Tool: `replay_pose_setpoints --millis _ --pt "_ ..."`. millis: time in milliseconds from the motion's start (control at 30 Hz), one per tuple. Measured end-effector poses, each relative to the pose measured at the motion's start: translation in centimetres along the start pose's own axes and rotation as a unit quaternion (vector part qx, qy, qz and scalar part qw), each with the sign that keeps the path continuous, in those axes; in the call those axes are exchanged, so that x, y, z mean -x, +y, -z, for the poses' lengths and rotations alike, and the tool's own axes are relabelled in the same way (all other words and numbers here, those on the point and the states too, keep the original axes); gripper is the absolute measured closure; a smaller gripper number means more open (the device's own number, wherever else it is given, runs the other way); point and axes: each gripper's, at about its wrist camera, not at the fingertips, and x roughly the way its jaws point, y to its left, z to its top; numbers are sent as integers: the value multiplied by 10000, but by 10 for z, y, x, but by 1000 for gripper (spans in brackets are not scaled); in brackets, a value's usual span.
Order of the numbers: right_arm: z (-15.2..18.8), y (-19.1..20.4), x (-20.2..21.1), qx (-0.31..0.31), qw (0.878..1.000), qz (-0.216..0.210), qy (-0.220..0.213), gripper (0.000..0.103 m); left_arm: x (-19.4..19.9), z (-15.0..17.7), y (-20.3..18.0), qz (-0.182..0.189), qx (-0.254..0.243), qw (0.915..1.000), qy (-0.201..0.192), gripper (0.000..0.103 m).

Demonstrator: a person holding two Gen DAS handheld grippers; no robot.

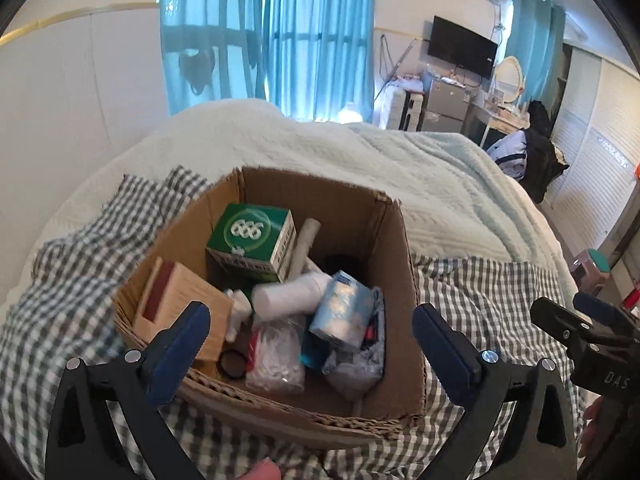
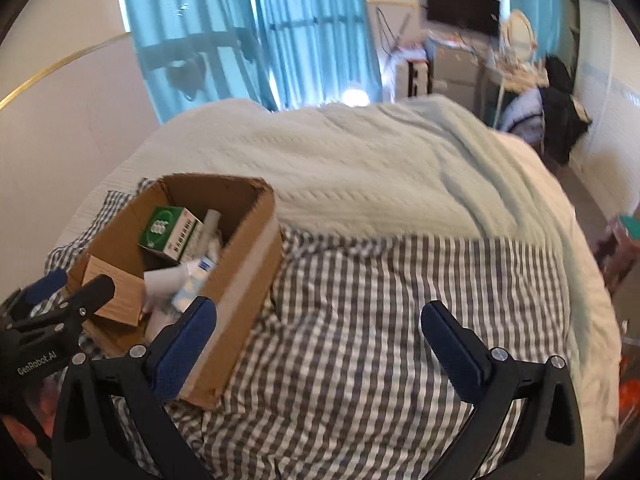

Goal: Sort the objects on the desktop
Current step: 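Withdraw both grippers from the box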

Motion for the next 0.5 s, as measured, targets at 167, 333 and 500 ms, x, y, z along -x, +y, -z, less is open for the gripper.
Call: replay_pose_setpoints --millis 167,333,500 --pt "7 -5 -11 -49 9999 -66 92 0 -10 1 -10 -125 -22 9999 90 0" --pt "12 -10 -20 -89 9994 -134 293 0 -10 -1 -15 -163 21 9998 -63 0" --pt "16 -16 -16 -97 9993 -141 337 0 0 0 -28 -138 -232 9990 -364 0"
